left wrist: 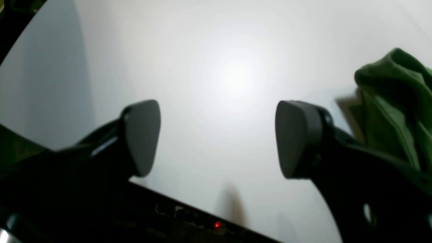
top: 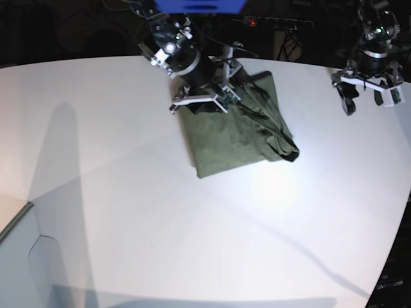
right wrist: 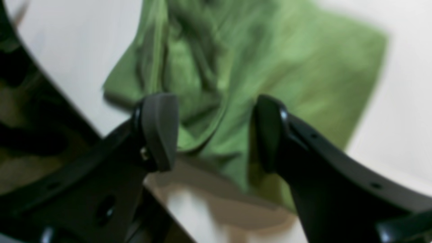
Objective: Layout the t-shirt on the table in an organized manner, then fold the t-shirt properly
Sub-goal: 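Open the right gripper and press the folded stack flat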
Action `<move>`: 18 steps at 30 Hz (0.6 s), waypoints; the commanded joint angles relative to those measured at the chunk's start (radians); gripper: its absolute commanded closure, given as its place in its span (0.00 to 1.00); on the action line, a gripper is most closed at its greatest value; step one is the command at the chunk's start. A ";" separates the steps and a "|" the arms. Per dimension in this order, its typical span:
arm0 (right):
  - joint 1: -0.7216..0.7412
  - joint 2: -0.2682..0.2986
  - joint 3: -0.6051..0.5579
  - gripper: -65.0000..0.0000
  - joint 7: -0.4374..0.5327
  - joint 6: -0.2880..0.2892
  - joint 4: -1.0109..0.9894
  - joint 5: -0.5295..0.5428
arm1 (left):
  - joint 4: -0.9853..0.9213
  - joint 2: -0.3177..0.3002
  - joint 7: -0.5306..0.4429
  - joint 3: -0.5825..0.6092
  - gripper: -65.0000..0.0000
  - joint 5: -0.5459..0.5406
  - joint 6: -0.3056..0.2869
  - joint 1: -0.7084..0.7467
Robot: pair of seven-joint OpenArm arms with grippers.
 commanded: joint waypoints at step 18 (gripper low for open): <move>0.057 -0.010 -0.312 0.43 0.026 0.000 -0.119 0.011 | 0.021 -0.013 -0.025 -0.027 0.21 -0.007 -0.004 0.011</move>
